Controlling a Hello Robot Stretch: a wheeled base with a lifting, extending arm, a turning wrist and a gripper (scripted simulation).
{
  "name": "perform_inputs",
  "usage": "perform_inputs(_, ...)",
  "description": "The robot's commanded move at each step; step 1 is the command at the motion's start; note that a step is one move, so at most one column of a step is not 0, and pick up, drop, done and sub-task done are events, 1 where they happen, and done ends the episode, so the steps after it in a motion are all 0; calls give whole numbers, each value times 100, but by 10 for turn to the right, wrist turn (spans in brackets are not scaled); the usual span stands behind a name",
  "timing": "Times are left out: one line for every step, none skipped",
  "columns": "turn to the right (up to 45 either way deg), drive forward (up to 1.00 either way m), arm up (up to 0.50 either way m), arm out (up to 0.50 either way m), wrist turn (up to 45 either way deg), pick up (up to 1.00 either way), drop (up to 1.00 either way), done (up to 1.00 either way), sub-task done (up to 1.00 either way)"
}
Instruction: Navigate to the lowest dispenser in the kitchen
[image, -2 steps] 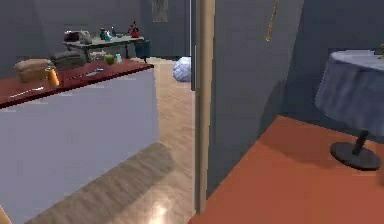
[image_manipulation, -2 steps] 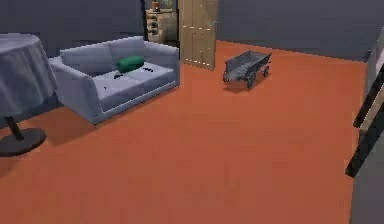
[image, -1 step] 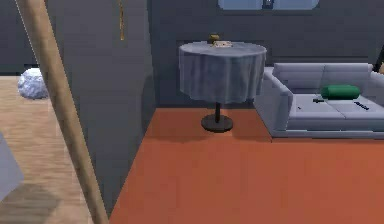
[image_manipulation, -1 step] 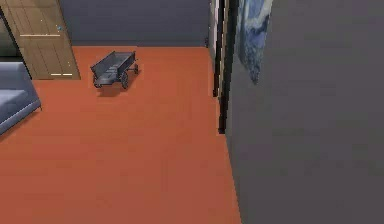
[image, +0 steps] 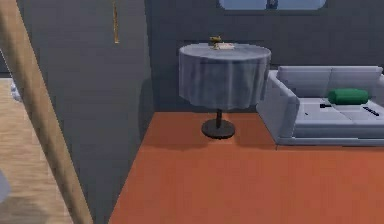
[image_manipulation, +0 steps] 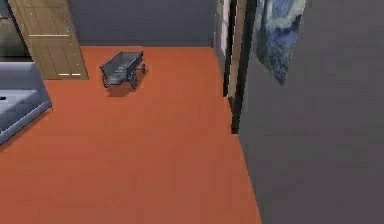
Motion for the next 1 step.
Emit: perform_inputs(-450,0,0,0,0,0,0,0,0)
